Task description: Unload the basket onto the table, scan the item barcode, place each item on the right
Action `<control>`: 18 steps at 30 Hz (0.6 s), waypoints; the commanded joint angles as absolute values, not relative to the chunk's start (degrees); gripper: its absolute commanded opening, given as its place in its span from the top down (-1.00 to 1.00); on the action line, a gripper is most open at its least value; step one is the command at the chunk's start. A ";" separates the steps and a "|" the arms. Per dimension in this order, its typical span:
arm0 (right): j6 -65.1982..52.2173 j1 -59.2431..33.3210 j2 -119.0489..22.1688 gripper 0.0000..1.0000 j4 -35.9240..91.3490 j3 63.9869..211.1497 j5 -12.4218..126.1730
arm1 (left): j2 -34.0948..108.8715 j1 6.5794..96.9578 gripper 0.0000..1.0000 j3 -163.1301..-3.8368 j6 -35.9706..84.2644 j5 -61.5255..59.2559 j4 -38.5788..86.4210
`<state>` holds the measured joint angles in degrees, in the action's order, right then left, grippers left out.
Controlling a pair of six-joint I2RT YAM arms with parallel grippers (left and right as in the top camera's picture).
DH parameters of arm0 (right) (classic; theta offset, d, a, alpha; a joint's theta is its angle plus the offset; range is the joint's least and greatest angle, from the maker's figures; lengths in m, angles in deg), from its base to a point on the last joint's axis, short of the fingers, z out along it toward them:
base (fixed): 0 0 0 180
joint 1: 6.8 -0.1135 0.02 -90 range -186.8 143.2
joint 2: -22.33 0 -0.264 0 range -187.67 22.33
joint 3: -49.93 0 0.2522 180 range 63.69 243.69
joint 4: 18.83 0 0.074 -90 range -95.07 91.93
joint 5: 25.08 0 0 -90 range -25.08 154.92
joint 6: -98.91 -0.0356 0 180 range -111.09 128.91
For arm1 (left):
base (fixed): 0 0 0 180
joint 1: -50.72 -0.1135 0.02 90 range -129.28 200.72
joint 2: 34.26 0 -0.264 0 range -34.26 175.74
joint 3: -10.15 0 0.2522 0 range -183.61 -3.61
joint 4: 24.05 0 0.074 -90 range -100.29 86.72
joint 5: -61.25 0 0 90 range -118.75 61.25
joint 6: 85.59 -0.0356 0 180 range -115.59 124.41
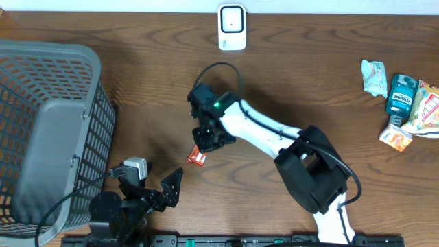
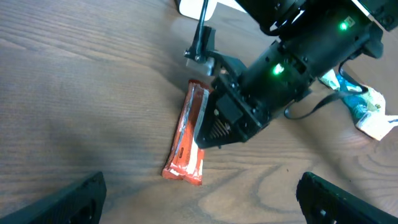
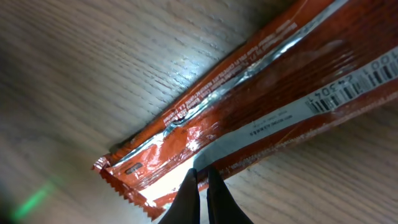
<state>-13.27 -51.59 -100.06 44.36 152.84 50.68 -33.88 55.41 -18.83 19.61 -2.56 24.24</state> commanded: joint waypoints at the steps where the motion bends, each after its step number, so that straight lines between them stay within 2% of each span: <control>1: -13.70 -52.69 -99.16 0.98 42.13 153.53 54.70 | -34.03 55.23 -0.96 -19.03 19.68 -2.86 24.26; 11: -15.01 -54.78 -99.22 0.98 34.74 153.51 53.65 | -34.03 55.23 -0.96 -19.03 19.68 -2.86 24.26; 18: -15.91 -58.43 -101.43 0.97 37.93 152.68 53.89 | -34.03 55.23 -0.96 -19.03 19.68 -2.86 24.26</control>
